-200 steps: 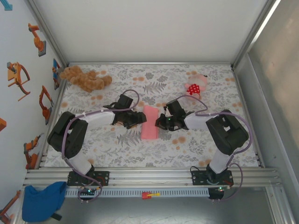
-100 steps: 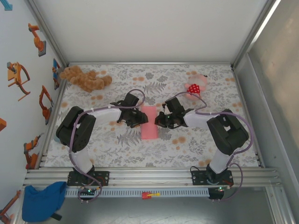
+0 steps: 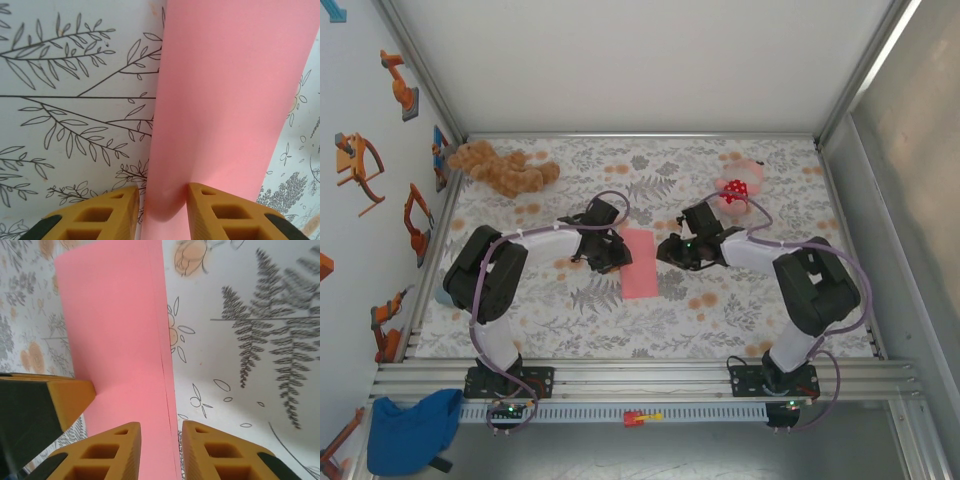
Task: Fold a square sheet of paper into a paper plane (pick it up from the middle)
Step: Hold the square sheet of paper at the center of the table.
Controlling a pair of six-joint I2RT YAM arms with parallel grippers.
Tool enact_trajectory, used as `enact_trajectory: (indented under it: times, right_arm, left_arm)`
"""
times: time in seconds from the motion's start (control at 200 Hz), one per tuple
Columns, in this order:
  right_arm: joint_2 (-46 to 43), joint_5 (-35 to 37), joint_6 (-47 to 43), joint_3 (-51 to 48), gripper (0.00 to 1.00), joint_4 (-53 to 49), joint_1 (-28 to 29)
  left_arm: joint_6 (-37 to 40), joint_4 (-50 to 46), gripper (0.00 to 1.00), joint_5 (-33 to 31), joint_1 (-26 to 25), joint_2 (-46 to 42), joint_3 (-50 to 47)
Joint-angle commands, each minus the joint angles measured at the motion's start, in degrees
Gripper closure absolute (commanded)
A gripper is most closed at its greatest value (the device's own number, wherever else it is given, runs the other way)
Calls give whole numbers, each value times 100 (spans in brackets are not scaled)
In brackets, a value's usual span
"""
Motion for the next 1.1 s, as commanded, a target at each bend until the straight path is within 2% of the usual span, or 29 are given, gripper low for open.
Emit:
enact_trajectory:
  times: [0.0,0.701,1.097]
  right_arm:
    - [-286,271,-247,191,73,-278,-41]
    - [-64,44,-522,305,75,-130,-68]
    - [142,-271,-513,327,76,42,-68]
  left_arm:
    - [-89,-41,69,-204,-37,490,0]
    - [701,-354,66,136,-117,1154,406]
    - [754,-437,64,121,-127,1368,521]
